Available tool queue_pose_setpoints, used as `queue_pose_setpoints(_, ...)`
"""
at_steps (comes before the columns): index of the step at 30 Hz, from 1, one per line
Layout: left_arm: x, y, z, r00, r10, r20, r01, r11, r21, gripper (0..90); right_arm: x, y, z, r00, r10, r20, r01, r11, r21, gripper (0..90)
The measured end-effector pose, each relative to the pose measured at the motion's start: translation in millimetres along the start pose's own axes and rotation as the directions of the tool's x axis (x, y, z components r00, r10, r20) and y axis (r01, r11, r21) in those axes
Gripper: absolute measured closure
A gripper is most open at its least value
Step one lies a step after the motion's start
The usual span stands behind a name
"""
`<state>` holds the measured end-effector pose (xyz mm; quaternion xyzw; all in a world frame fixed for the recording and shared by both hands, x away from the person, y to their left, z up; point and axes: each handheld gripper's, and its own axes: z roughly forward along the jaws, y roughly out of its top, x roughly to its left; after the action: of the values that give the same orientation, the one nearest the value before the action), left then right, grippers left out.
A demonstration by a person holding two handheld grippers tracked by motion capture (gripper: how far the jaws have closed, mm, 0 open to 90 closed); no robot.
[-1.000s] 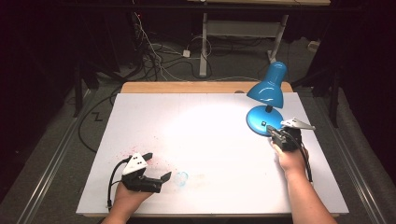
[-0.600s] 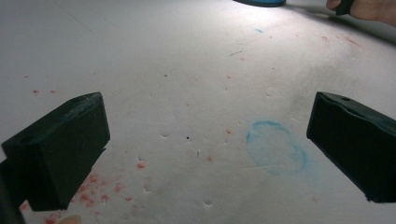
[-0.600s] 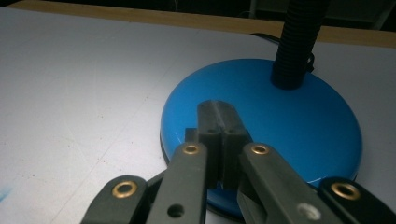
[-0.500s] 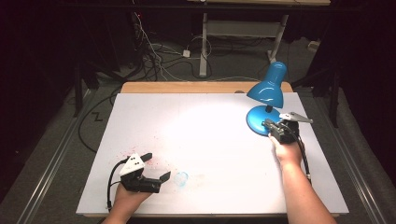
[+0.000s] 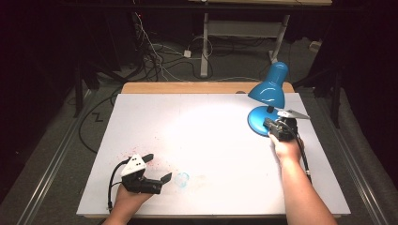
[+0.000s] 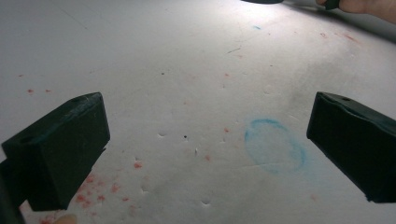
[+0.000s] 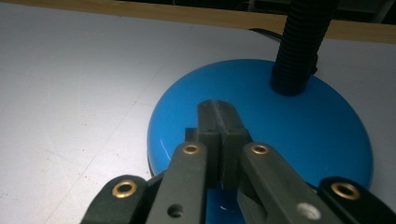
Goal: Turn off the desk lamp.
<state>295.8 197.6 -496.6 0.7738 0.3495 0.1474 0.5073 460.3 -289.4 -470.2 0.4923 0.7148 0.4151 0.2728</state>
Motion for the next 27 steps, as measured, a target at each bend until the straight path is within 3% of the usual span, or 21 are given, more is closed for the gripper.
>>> queue_pose_setpoints(4, -0.1, 0.2, 0.3, 1.0, 0.0, 0.0, 0.0, 1.0, 0.004, 0.0, -1.1, -2.1, 2.0, 0.9998, 0.019, 0.006, -0.019, 1.0, 0.003, 90.0)
queue_pose_setpoints(27, -0.9, 0.5, 1.4, 1.0, 0.005, 0.003, -0.005, 0.9999, 0.011, 0.0, -2.3, -3.4, 2.3, 0.9998, 0.014, 0.011, -0.014, 1.0, -0.001, 90.0)
